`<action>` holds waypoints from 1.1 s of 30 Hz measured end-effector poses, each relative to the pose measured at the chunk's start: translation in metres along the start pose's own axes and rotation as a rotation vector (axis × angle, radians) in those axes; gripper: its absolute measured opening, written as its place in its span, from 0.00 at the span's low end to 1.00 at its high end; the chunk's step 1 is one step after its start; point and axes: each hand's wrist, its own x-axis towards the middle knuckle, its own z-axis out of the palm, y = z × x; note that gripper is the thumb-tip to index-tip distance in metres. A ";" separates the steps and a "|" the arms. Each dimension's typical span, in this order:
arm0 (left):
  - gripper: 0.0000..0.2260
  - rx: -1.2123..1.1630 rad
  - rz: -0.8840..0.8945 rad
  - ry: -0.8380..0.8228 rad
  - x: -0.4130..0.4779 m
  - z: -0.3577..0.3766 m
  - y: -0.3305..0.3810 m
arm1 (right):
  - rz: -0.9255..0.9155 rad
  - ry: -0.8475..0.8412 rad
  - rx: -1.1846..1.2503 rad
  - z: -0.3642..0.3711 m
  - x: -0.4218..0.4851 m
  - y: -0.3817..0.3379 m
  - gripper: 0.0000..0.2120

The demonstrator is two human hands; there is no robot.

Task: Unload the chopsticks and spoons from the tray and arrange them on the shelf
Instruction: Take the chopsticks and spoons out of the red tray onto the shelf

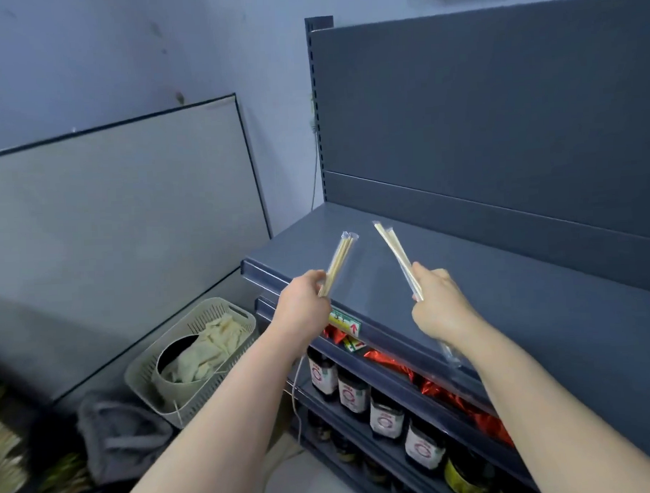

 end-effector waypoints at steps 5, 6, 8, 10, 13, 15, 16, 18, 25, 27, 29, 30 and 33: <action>0.24 0.038 -0.004 -0.038 0.058 -0.006 -0.009 | 0.045 -0.040 -0.009 0.022 0.052 -0.017 0.20; 0.24 0.025 -0.001 -0.047 0.072 -0.005 -0.009 | 0.059 -0.034 0.003 0.026 0.065 -0.018 0.16; 0.23 0.004 -0.009 -0.079 0.100 -0.002 -0.008 | 0.097 -0.018 0.020 0.031 0.094 -0.022 0.10; 0.24 0.021 -0.011 -0.116 0.126 0.001 -0.006 | 0.120 -0.025 0.038 0.035 0.120 -0.028 0.12; 0.23 0.071 -0.012 -0.155 0.164 0.005 -0.006 | 0.127 -0.074 0.069 0.044 0.159 -0.040 0.18; 0.22 0.142 0.016 -0.176 0.182 0.007 -0.009 | 0.131 -0.108 0.085 0.052 0.177 -0.047 0.10; 0.21 0.194 0.035 -0.191 0.189 0.008 -0.011 | 0.127 -0.120 0.083 0.056 0.186 -0.048 0.07; 0.19 0.284 0.076 -0.224 0.201 0.011 -0.017 | 0.111 -0.166 0.055 0.061 0.195 -0.049 0.10; 0.17 0.425 0.265 -0.267 0.222 0.013 -0.026 | -0.028 -0.194 -0.116 0.069 0.200 -0.049 0.23; 0.15 0.461 0.322 -0.255 0.223 0.011 -0.026 | -0.030 -0.105 -0.214 0.068 0.191 -0.044 0.24; 0.14 0.522 0.411 -0.220 0.221 0.008 -0.021 | -0.002 -0.016 -0.364 0.064 0.179 -0.037 0.24; 0.14 0.559 0.477 -0.202 0.219 0.008 -0.016 | 0.029 0.015 -0.429 0.062 0.172 -0.033 0.24; 0.14 0.688 0.681 -0.192 0.204 0.019 0.001 | 0.150 0.078 -0.589 0.053 0.141 -0.021 0.18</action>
